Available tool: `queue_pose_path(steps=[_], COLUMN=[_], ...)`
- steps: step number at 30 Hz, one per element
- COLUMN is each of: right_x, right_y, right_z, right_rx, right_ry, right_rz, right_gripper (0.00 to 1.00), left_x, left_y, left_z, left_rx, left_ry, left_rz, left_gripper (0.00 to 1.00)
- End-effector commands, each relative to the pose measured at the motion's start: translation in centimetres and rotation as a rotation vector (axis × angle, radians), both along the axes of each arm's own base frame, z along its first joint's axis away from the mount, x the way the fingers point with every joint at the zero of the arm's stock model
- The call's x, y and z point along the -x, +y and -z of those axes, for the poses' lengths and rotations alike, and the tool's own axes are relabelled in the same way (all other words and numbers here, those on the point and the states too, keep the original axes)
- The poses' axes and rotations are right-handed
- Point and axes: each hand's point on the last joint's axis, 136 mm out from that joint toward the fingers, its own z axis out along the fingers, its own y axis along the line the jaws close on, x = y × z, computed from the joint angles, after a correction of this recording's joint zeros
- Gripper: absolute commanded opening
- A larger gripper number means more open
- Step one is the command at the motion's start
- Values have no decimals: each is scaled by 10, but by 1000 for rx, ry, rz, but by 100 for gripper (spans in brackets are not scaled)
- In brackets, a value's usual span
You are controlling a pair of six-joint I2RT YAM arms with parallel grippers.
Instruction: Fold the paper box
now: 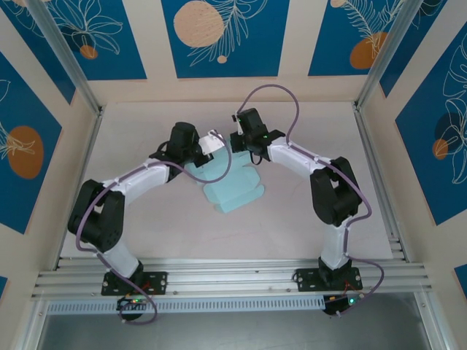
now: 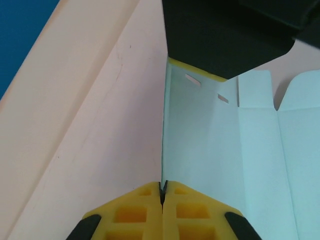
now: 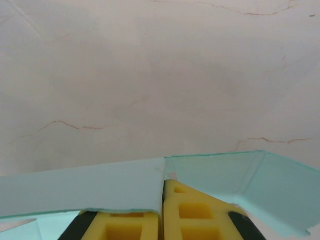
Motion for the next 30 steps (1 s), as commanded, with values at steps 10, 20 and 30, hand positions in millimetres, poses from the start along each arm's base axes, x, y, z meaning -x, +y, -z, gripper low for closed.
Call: queue_pose_path(steps=[10,20,30], right_x=[37,76,58], right_y=[-18,-70,-77], right_z=[-25,-19,46], right_rx=[-210,-389,-459], right_ry=[39,104,261], right_rz=[10,53,71], right_gripper=[38,53,53], left_x=[19,23,15], left_y=[-23,-25,-20], left_z=[-19,-16,-13], left_rx=[-126,-85,2], left_ry=[-344,-305,-246], left_rz=[27,39,33], left_gripper=[0,0,0])
